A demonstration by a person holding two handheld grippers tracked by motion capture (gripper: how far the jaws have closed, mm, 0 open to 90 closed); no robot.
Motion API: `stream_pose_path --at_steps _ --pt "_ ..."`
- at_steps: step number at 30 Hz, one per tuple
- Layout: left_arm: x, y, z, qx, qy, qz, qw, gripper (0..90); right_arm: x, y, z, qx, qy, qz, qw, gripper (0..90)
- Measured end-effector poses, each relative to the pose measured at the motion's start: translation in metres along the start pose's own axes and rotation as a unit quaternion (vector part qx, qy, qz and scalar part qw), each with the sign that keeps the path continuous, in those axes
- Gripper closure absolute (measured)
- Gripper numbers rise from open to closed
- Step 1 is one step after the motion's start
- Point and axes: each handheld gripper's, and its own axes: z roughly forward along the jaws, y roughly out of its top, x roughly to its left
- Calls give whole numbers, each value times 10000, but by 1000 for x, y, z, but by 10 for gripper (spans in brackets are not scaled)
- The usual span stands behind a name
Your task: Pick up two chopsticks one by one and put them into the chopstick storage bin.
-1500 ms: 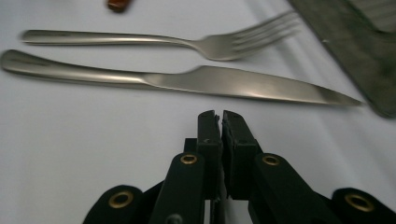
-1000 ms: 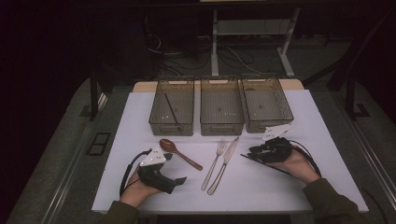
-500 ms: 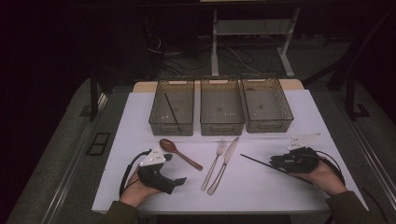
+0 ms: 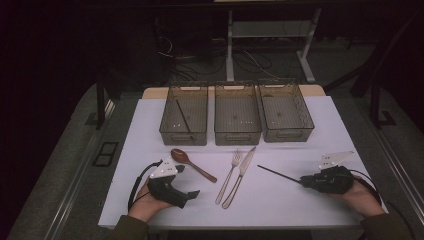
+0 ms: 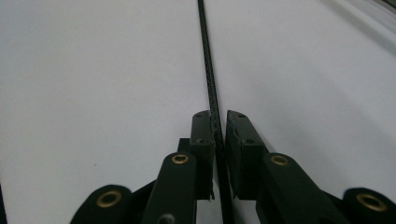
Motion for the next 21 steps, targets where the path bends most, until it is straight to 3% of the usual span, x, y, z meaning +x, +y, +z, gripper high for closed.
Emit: stream_pose_path --at_steps 14,21 --pt "0 0 0 2 8 2 10000 0 -1 -1 2 74 -13 -209 9998 846" --pt "1 0 0 0 6 10 10000 0 -4 0 -1 -118 123 -71 9998 849"
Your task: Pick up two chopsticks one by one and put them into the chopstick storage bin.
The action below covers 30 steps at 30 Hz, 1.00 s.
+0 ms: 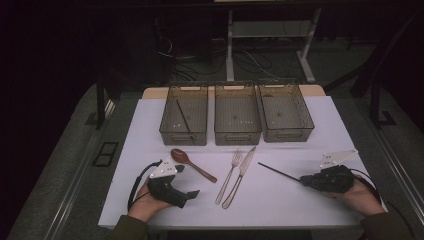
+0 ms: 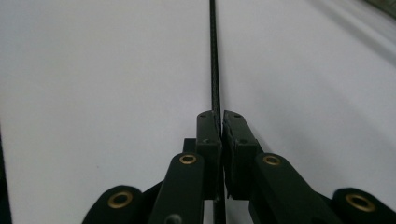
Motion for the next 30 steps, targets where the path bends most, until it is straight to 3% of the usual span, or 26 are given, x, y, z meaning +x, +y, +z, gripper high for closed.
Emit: stream_pose_path --at_steps 8,18,30 --pt "0 0 0 5 9 12 10000 0 0 6 -10 -390 127 73 9991 849" --pt "-1 1 0 10 12 2 10000 0 3 20 -22 -867 260 78 9959 849" --pt "-1 1 1 13 15 -2 10000 0 2 47 -20 -1262 367 30 9913 849"
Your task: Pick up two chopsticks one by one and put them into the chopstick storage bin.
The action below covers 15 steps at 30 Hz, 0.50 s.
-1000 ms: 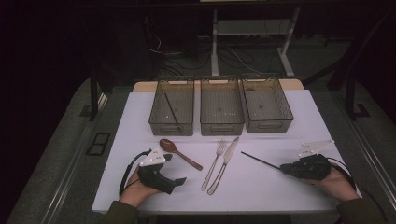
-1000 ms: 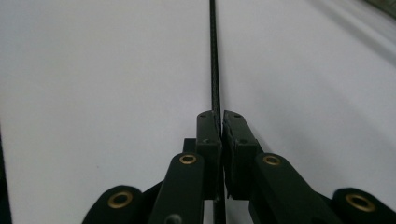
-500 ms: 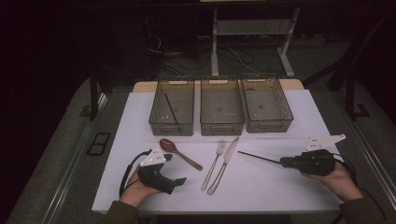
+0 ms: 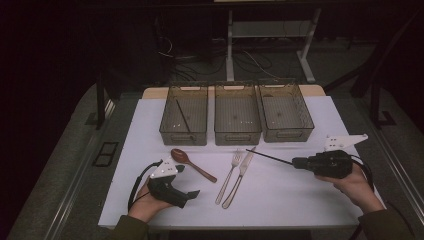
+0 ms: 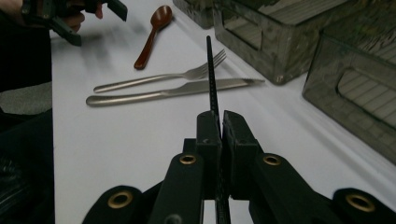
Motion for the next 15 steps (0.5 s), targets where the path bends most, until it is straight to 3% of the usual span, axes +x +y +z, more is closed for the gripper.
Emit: stream_pose_path --at_steps 10,15 --pt "0 0 0 -4 -4 6 10000 0 0 28 15 -300 -46 -11 9995 849" --pt "0 0 0 -6 -6 9 10000 0 2 44 28 -272 -172 -3 9995 848"
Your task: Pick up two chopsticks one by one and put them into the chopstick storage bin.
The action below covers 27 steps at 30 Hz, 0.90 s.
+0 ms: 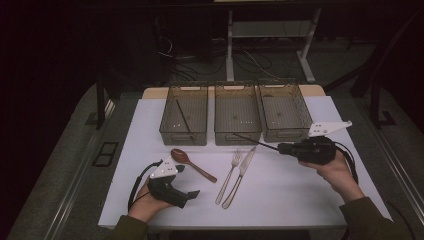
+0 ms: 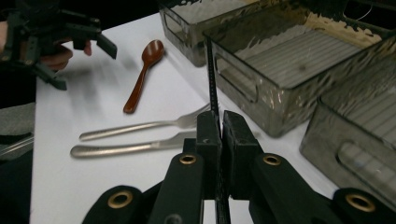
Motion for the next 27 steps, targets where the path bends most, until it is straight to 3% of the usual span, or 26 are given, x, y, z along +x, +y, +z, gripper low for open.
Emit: stream_pose_path --at_steps 15,27 --pt "0 0 0 -26 13 -3 10000 0 3 48 47 -65 -361 99 9993 849" --pt "1 0 -1 -81 -6 -38 10000 0 4 93 122 47 -522 186 9985 848"
